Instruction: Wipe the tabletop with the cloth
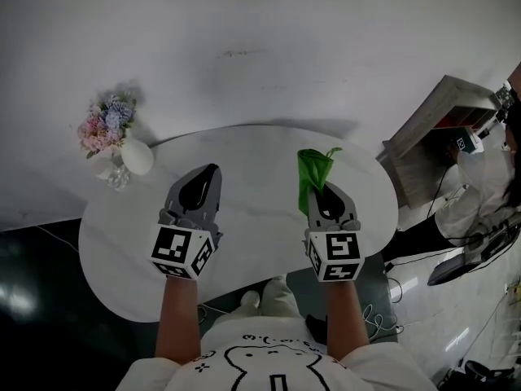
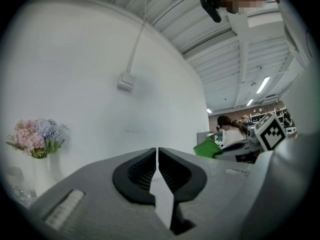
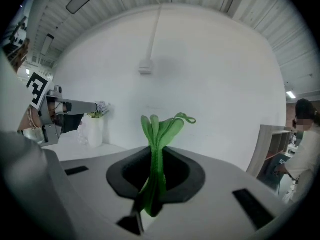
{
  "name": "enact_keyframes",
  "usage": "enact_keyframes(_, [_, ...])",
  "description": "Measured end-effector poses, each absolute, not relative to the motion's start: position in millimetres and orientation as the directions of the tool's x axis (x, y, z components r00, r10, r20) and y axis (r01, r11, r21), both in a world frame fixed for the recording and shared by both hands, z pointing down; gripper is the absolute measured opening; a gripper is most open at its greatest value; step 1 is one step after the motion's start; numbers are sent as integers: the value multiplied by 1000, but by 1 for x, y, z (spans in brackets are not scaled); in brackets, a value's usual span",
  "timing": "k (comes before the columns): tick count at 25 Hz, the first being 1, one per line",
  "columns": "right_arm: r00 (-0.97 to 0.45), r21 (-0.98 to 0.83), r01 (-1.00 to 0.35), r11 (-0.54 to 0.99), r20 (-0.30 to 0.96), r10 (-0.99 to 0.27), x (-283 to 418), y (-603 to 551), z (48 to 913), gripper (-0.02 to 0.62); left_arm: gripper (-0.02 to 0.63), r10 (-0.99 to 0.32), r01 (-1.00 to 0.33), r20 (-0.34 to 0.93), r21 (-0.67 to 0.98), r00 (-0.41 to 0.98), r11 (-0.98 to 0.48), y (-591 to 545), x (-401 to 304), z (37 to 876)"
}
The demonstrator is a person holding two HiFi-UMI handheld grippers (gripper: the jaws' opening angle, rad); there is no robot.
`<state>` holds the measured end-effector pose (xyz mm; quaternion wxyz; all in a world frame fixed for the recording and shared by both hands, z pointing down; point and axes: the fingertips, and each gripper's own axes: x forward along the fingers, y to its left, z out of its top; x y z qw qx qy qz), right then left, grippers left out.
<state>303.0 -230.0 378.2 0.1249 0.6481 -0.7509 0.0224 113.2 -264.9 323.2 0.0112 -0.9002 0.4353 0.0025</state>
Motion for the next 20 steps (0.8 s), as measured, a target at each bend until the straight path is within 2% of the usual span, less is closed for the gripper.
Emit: enact_keyframes(20, [-150, 102, -973, 207, 400, -904, 372, -403, 499, 44, 20, -836, -836, 145, -79, 529, -543, -344, 152, 366])
